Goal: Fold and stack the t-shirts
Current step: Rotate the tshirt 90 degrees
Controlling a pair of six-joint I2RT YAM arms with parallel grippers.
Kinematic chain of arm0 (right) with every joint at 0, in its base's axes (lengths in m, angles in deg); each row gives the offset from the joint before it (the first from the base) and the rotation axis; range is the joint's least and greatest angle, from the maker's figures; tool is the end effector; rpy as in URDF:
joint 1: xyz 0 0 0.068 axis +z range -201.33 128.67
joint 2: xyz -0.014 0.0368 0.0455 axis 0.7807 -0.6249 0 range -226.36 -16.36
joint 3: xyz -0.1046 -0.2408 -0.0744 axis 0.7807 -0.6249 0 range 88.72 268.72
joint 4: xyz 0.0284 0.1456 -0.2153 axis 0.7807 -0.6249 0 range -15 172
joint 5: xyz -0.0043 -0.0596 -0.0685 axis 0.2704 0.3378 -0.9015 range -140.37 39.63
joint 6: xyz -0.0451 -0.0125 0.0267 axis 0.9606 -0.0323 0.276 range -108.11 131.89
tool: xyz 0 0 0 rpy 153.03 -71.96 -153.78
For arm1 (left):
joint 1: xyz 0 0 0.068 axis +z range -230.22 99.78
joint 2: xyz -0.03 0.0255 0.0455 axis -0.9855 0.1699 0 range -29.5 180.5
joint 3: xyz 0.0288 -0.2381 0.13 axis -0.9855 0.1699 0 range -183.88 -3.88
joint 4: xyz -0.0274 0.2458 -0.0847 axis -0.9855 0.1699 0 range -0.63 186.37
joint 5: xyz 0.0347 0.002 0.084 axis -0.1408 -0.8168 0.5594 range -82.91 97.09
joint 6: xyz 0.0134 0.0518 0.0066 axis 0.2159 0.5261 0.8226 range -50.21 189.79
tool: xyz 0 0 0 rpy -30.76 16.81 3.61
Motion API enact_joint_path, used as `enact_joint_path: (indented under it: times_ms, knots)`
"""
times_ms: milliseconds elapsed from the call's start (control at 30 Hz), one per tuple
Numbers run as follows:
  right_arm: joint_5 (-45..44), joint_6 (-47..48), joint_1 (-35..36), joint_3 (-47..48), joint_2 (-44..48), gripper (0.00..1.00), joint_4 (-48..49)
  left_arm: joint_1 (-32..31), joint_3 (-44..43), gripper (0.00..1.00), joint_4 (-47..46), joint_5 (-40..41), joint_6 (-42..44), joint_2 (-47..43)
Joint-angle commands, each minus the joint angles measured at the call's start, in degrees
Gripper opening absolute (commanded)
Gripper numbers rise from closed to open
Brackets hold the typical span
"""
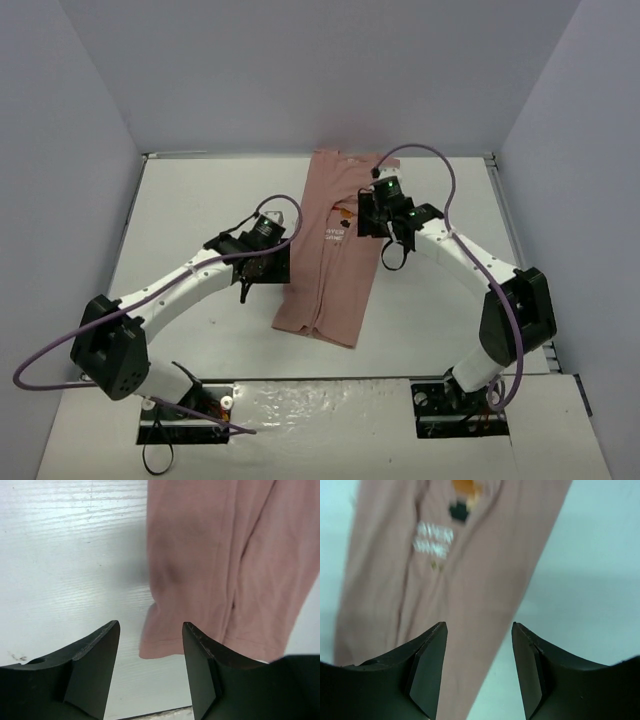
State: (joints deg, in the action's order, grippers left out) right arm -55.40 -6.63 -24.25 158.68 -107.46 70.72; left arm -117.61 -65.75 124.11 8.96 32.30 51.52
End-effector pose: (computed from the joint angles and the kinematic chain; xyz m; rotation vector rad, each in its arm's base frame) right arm 0.3286 0.1646 0.2864 -0.1090 2.1545 0.3719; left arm 0.2347 -0.1779 0.2620 -0.0159 2.5809 -0.4779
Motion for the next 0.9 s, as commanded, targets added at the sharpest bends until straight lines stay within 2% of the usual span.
enact_joint_path:
  times_ms: [0,233,367,567,867]
  knots:
    - [-0.90,-7.73,4.39,-9.56,2.36,0.52,-1.20,0.33,-0.03,0.50,1.06,3.08,5.49,2.08]
    - [-5.49,-14.65,14.55,-15.98,1.15,0.51,-0.37,0.55,0.97,0.50,-2.30,2.05,3.32,8.53]
    - [-7.58,-16.10,15.54,-18.31,0.31,0.50,0.28,0.39,0.96,0.50,-3.68,1.64,1.80,11.74]
    - [-11.07,-15.60,13.77,-23.32,-1.82,0.49,0.66,-0.01,3.61,0.50,-6.07,0.48,-2.77,17.47]
    - [-9.78,-15.11,4.67,-28.37,3.34,0.48,-0.79,-2.13,7.73,0.50,-6.89,-1.08,-6.45,15.88]
